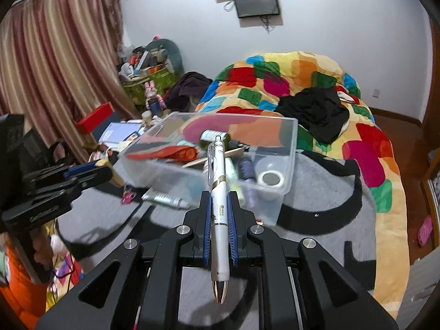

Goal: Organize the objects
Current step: 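Carry the pen and beige block into the clear box and open both tools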

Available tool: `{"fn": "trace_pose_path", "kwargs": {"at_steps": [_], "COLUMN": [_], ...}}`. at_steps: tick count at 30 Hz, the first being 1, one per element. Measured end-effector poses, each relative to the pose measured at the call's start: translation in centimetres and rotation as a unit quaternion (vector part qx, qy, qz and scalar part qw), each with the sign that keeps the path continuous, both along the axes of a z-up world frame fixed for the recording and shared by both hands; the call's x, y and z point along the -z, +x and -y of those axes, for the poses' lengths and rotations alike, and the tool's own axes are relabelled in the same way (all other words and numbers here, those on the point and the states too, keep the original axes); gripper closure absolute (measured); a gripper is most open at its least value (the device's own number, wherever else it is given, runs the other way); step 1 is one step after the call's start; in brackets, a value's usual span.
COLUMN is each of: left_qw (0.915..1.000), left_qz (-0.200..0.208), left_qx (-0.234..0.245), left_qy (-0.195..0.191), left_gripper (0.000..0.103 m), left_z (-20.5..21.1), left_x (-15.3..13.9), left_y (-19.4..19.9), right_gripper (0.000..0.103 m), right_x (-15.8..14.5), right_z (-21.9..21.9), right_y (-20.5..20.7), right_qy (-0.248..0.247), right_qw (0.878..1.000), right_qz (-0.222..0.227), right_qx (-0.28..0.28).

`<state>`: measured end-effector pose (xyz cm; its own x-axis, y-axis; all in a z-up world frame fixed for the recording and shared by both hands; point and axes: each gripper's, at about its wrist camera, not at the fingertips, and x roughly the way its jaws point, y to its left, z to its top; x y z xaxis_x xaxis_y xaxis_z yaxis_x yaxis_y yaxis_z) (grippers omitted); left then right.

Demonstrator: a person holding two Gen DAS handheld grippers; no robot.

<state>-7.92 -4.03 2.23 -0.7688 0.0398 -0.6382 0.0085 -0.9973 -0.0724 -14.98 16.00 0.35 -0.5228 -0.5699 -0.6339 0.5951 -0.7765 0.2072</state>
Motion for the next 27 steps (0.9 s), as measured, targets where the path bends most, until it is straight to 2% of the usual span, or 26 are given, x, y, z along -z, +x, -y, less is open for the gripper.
{"fn": "trace_pose_path", "kwargs": {"at_steps": [10, 14, 22, 27], "left_qw": [0.9994, 0.9992, 0.9986, 0.9979], "left_qz": [-0.028, -0.026, 0.021, 0.044], "left_qx": [-0.021, -0.027, -0.039, -0.029], "left_qy": [-0.005, 0.010, 0.028, 0.038], "left_gripper": [0.079, 0.079, 0.079, 0.079], "left_z": [0.7, 1.7, 2.7, 2.0], "left_x": [-2.2, -2.2, 0.6, 2.2], "left_y": [-1.7, -3.3, -7.7, -8.3], "right_gripper": [0.093, 0.093, 0.093, 0.093], "right_x": [-0.9, -0.9, 0.9, 2.1], "right_z": [1.0, 2.3, 5.1, 6.8], "right_y": [-3.7, -4.8, -6.7, -7.2], "right_qy": [-0.008, -0.004, 0.014, 0.031], "right_qw": [0.999, 1.000, 0.999, 0.999], "right_qz": [-0.001, 0.003, 0.029, 0.037], "right_qx": [0.033, 0.027, 0.006, -0.008]}}
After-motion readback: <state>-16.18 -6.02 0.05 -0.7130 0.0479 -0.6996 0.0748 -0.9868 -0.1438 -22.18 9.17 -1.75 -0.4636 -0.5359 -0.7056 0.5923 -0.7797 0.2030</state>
